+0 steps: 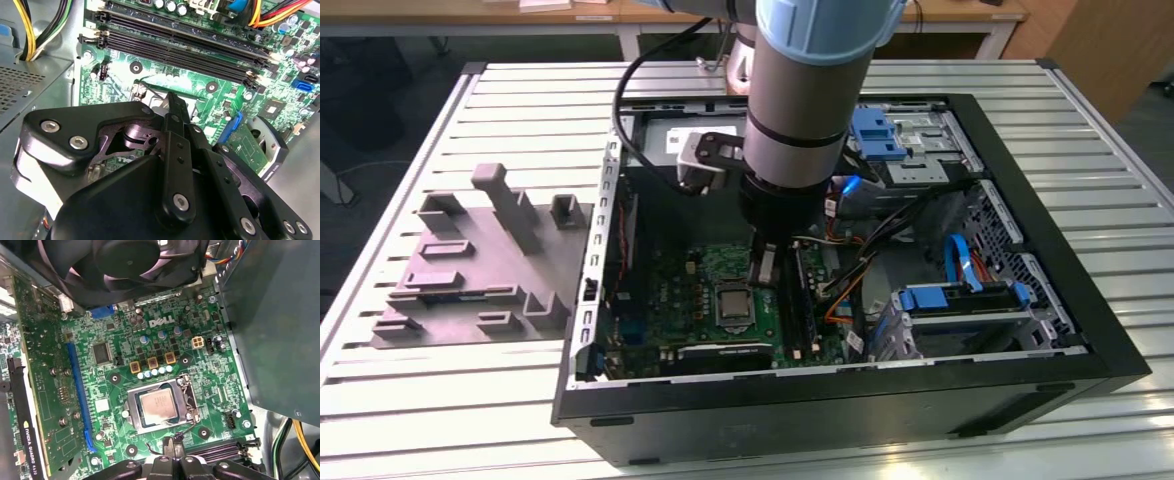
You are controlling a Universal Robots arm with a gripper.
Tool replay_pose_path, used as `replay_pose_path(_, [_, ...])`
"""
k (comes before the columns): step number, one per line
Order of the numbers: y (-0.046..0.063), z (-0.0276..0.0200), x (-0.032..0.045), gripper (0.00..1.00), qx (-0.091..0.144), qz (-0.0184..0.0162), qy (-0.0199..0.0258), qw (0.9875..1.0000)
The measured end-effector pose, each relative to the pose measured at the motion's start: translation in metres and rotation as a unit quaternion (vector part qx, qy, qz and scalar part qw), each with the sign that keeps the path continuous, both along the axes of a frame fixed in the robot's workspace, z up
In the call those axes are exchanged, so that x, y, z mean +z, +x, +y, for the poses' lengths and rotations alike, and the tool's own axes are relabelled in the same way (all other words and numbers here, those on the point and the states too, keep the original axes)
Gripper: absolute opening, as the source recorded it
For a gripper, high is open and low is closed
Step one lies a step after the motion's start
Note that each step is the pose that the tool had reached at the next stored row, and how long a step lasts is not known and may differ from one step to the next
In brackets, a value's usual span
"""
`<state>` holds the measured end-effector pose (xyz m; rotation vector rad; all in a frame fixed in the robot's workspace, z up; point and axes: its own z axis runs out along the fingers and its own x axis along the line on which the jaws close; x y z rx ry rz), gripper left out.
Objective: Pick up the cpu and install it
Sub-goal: 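Install the first cpu locking lever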
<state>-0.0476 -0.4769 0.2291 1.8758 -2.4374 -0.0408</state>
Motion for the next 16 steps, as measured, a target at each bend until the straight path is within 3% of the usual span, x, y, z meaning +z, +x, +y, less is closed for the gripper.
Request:
replay_pose_path(3, [0.0001,-0.0006,-0.0006,0.11,0.007,-0.0014,0.0000,1.0000])
replay_pose_path(8, [0.0000,-0.0010,-0.0035,0.11,0.038,-0.0014,0.0000,0.9993])
replay_pose_path(16, [-0.0020,-0.0069,-0.0048,0.11,0.057,-0.0014,0.0001,0.9984])
